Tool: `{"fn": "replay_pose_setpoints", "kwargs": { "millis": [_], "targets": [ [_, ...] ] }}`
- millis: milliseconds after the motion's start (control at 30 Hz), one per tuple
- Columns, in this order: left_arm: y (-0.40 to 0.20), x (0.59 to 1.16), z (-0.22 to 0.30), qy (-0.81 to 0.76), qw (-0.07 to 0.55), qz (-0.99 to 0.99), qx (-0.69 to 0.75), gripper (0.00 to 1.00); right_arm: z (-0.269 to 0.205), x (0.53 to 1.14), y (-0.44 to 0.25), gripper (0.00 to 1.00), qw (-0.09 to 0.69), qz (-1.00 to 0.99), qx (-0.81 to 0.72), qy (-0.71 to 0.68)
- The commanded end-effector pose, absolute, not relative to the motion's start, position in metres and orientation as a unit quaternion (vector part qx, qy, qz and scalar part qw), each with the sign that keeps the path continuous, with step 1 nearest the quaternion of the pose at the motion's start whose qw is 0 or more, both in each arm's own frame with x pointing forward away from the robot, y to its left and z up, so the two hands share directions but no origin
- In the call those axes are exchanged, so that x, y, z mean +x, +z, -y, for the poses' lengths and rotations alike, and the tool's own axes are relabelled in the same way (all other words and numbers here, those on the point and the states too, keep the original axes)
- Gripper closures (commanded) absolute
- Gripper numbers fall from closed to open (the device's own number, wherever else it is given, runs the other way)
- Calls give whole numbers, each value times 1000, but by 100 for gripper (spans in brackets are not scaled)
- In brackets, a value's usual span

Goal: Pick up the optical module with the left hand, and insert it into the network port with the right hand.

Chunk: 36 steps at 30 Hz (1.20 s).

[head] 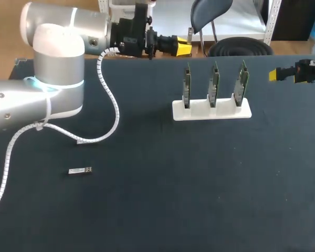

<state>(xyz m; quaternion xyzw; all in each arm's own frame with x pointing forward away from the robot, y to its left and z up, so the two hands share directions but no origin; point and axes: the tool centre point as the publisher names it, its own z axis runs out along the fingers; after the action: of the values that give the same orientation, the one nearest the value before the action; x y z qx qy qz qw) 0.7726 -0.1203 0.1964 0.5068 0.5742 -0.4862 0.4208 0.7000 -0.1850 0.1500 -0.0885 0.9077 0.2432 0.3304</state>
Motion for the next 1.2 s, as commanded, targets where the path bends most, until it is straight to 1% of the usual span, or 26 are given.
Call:
{"fn": "replay_pose_setpoints", "kwargs": {
  "millis": [33, 867, 1200],
  "targets": [
    [192, 774, 122, -491, 422, -574, 502, 100, 185, 700, 150, 0, 330, -908, -88, 243],
    [179, 761, 123, -497, 411, -585, 492, 100, 185, 700, 150, 0, 330, -908, -88, 243],
    [175, 754, 126, -492, 418, -576, 501, 100, 185, 700, 150, 0, 330, -908, -88, 243]
  ]
}}
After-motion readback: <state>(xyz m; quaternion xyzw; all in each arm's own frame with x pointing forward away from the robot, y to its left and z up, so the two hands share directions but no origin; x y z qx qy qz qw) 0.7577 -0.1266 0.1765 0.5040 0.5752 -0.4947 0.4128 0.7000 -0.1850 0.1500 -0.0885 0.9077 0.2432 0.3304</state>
